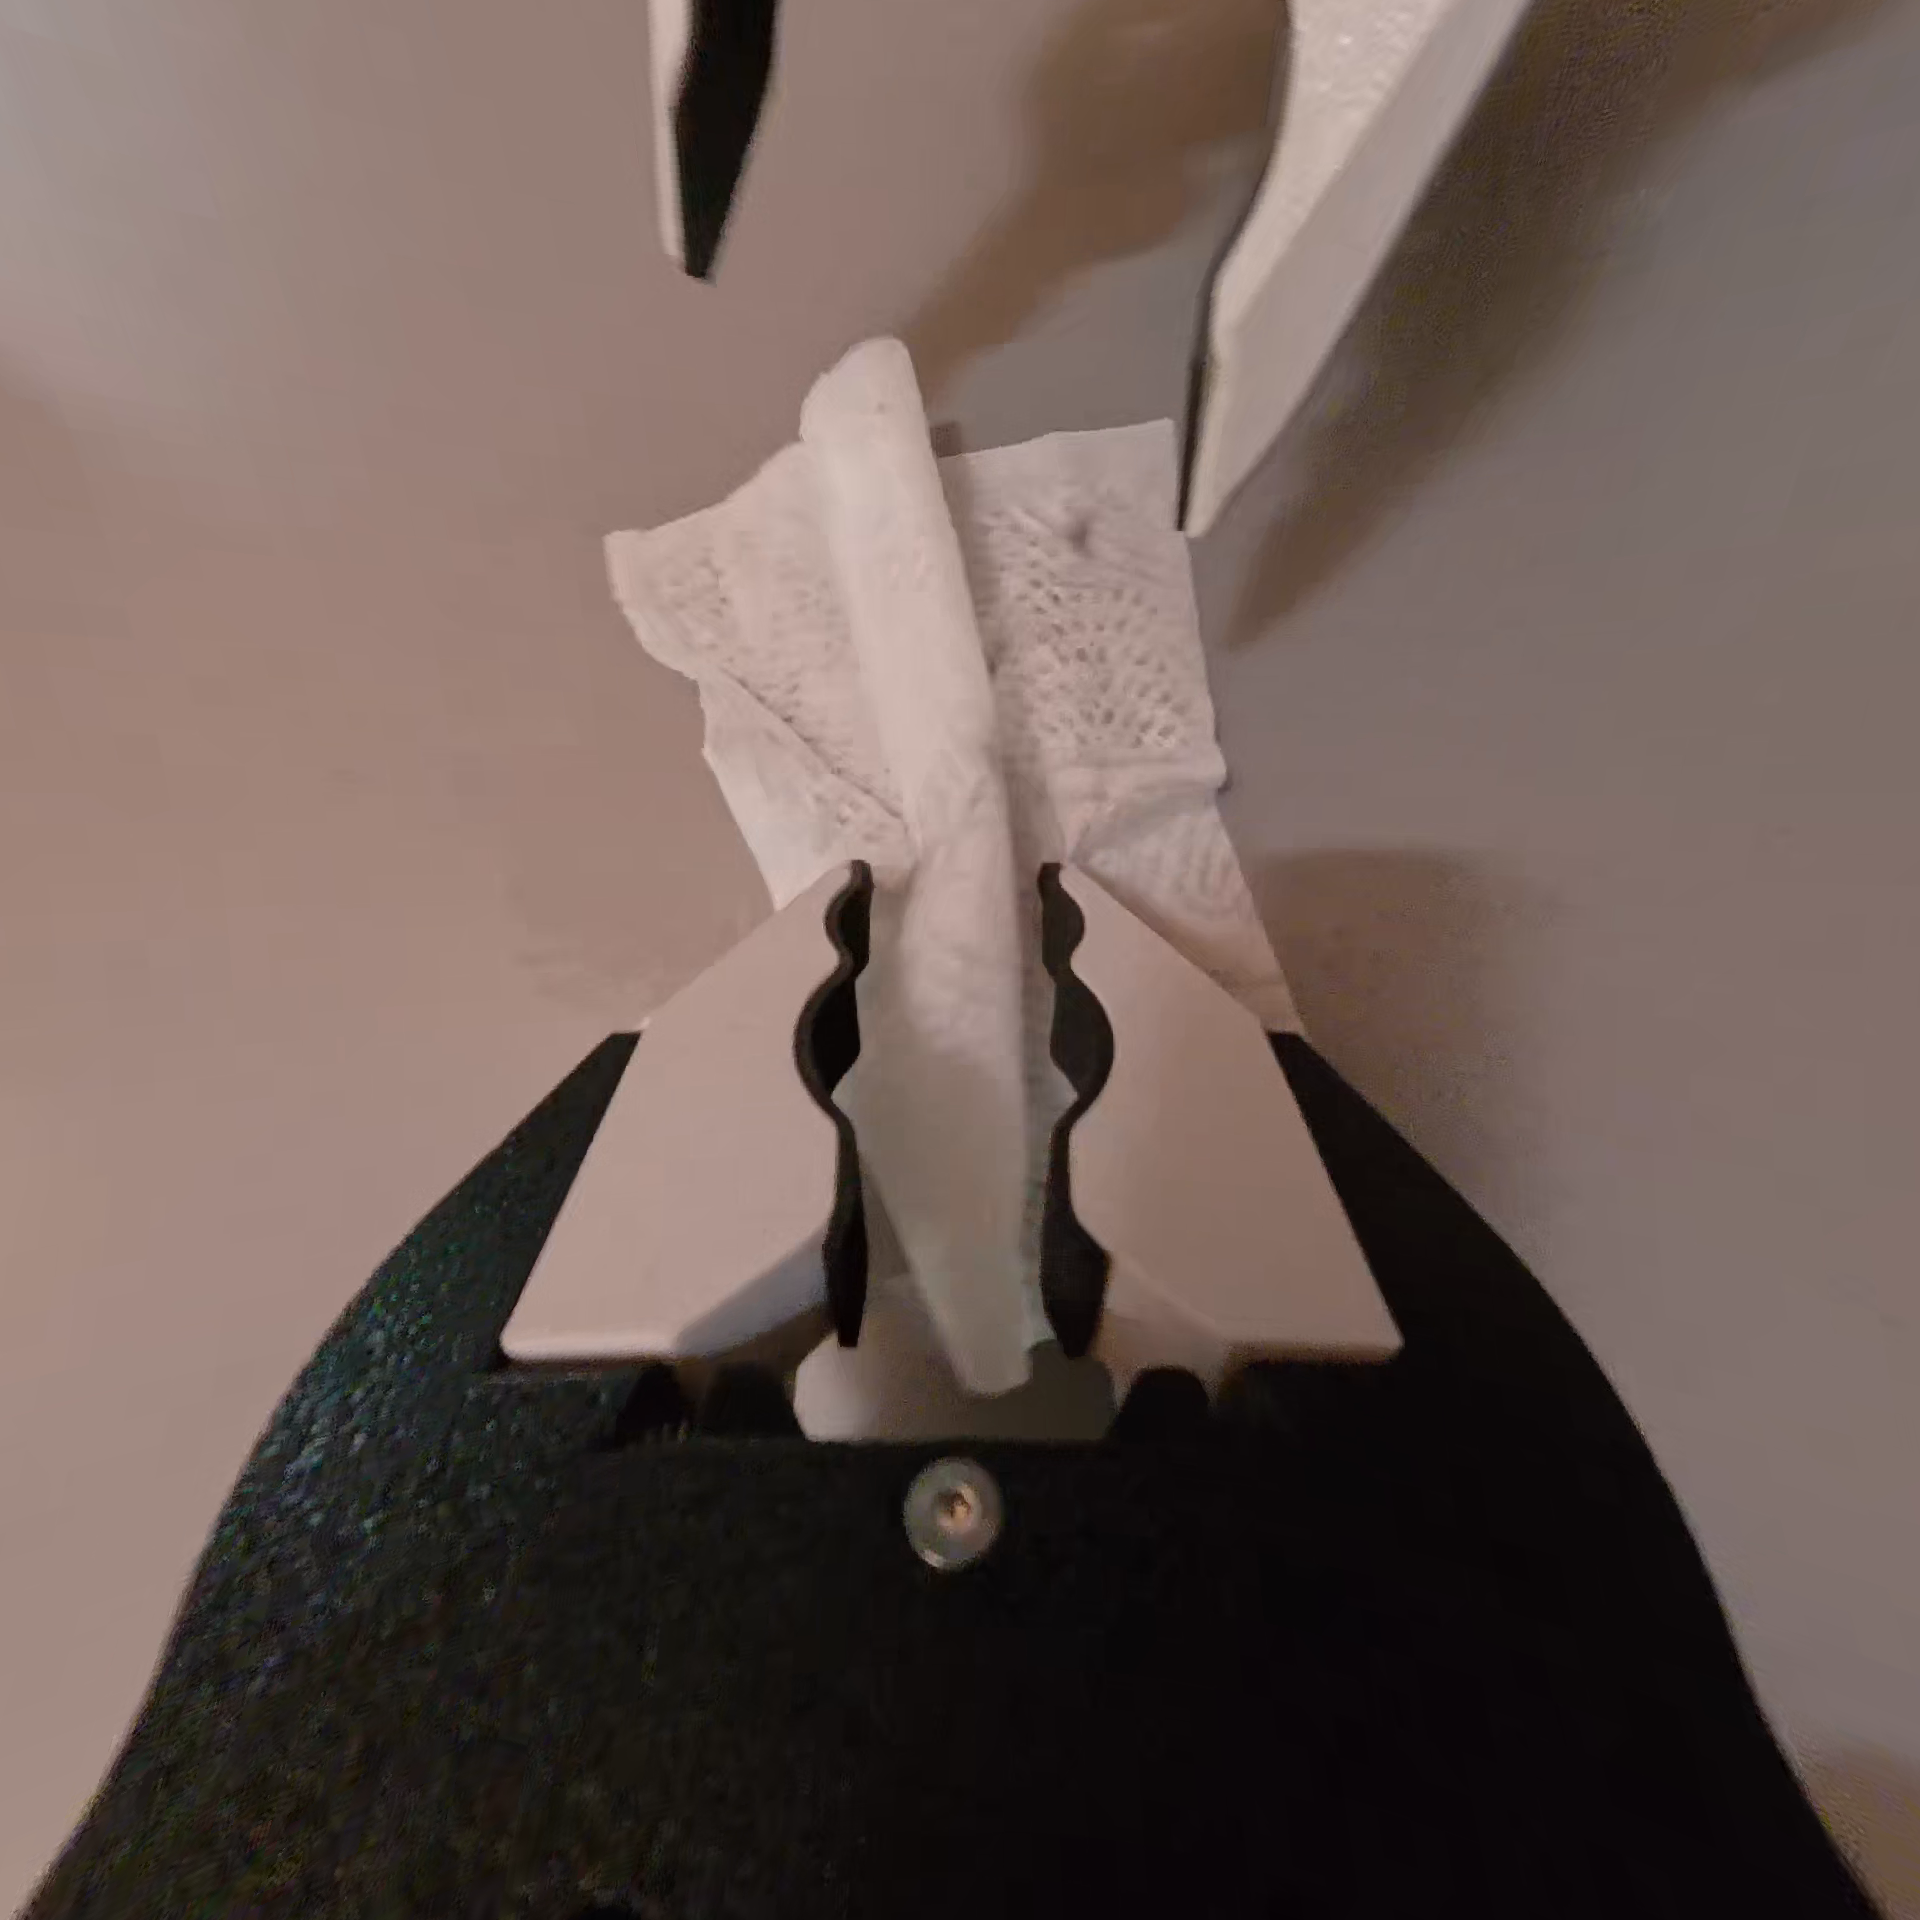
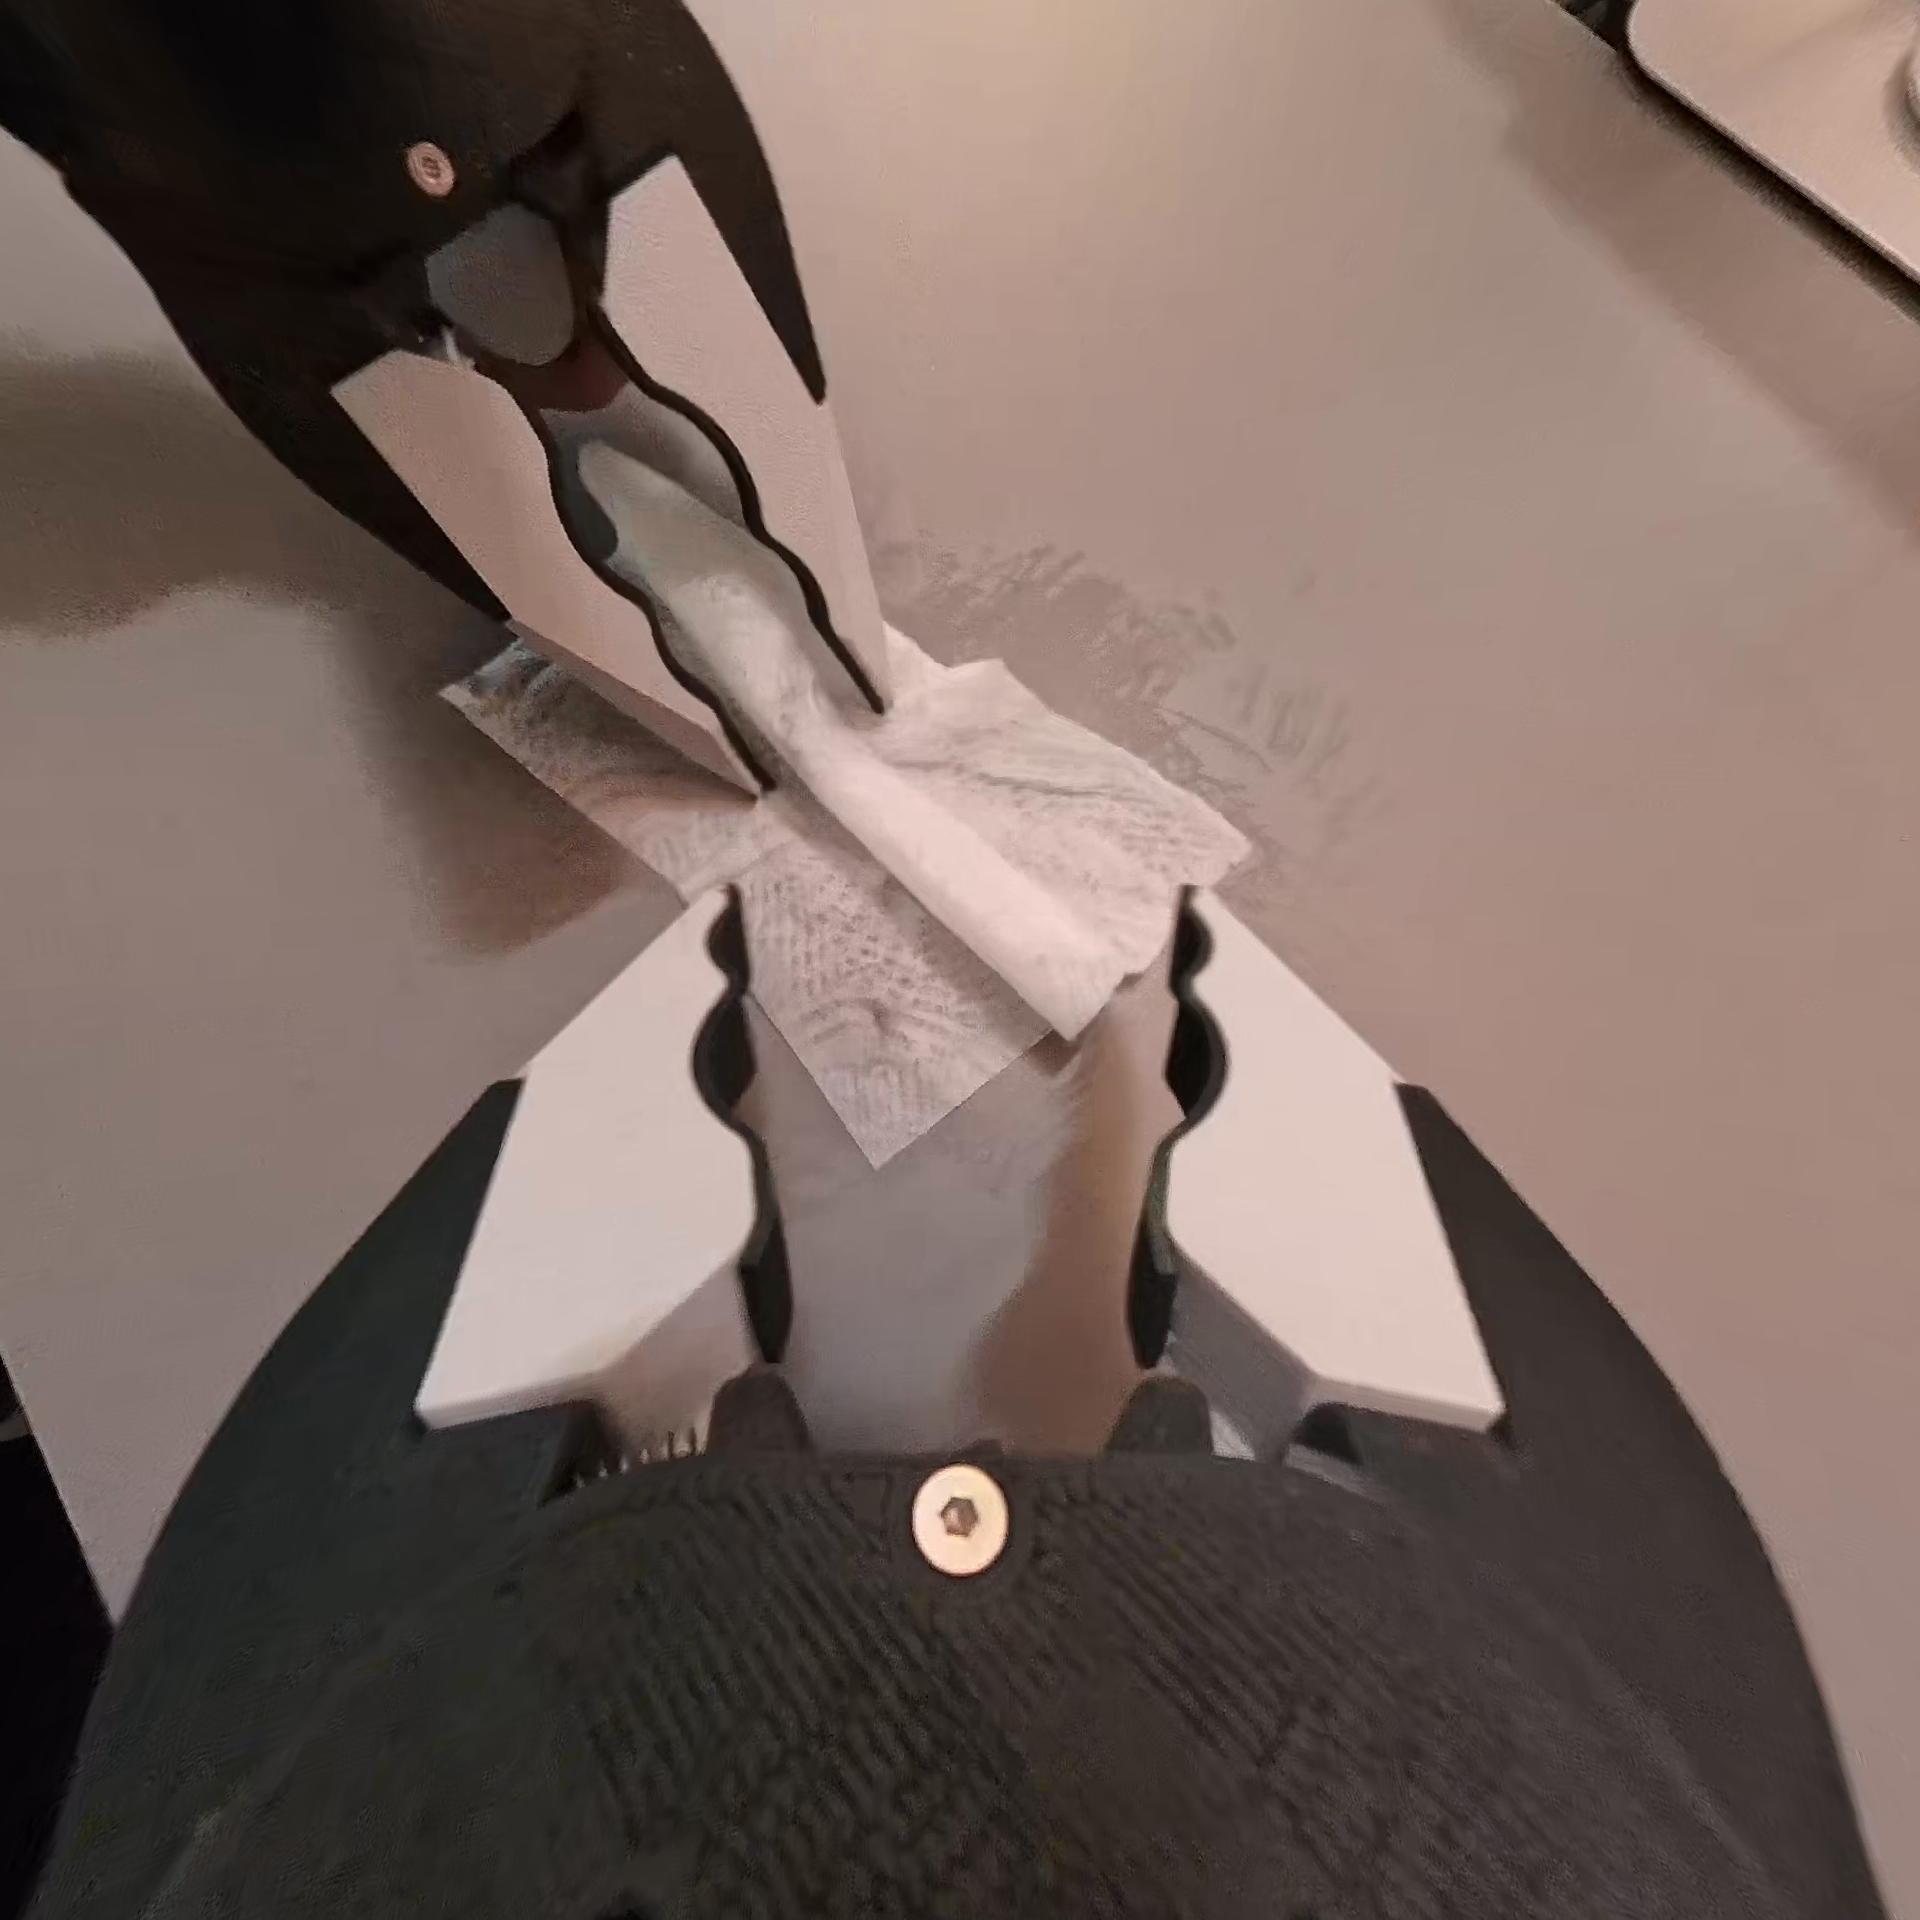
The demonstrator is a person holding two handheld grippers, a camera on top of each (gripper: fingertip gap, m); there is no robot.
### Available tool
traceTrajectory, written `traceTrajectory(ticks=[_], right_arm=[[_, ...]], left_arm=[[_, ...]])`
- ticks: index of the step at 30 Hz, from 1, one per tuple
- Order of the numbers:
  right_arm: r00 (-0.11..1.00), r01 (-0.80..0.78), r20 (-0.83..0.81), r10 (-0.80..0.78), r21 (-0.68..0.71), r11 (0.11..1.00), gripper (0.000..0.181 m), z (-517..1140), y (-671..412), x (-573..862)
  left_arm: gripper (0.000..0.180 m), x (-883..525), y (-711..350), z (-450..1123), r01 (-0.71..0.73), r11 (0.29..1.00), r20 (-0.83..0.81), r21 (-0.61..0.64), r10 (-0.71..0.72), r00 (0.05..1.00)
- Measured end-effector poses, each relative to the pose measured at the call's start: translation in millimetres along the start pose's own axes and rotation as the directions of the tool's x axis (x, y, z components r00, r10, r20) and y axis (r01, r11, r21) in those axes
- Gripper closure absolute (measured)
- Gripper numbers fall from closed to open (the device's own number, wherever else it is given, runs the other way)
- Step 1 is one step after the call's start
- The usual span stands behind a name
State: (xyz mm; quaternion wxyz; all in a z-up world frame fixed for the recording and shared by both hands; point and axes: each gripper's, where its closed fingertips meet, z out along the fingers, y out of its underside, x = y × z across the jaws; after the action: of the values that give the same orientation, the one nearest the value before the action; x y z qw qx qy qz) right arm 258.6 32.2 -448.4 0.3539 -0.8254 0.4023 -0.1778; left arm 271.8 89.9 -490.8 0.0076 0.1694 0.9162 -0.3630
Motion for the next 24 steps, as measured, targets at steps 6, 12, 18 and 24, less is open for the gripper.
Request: traceTrajectory(ticks=[6, 12, 18, 24], right_arm=[[0.998, 0.043, -0.037, -0.043, -0.014, 0.999, 0.123, 7, -4, 3], [0.996, -0.05, -0.077, 0.051, 0.019, 0.999, 0.127, -6, -3, 7], [0.99, -0.093, -0.107, 0.09, -0.017, 0.996, 0.128, -27, 28, -6], [0.96, -0.183, -0.212, 0.184, 0.023, 0.983, 0.128, -53, 53, -13]], left_arm=[[0.161, -18, -30, -18, 0.094, 0.993, 0.066, 0.078, -0.099, 0.993], [0.18, -7, -20, 22, 0.059, 0.998, -0.016, -0.037, -0.059, 0.998], [0.18, 17, -18, 16, -0.015, 1.0, 0.068, -0.005, 0.016, 0.998], [0.18, -42, -24, 34, 0.005, 1.0, 0.259, -0.029, 0.003, 0.966]])
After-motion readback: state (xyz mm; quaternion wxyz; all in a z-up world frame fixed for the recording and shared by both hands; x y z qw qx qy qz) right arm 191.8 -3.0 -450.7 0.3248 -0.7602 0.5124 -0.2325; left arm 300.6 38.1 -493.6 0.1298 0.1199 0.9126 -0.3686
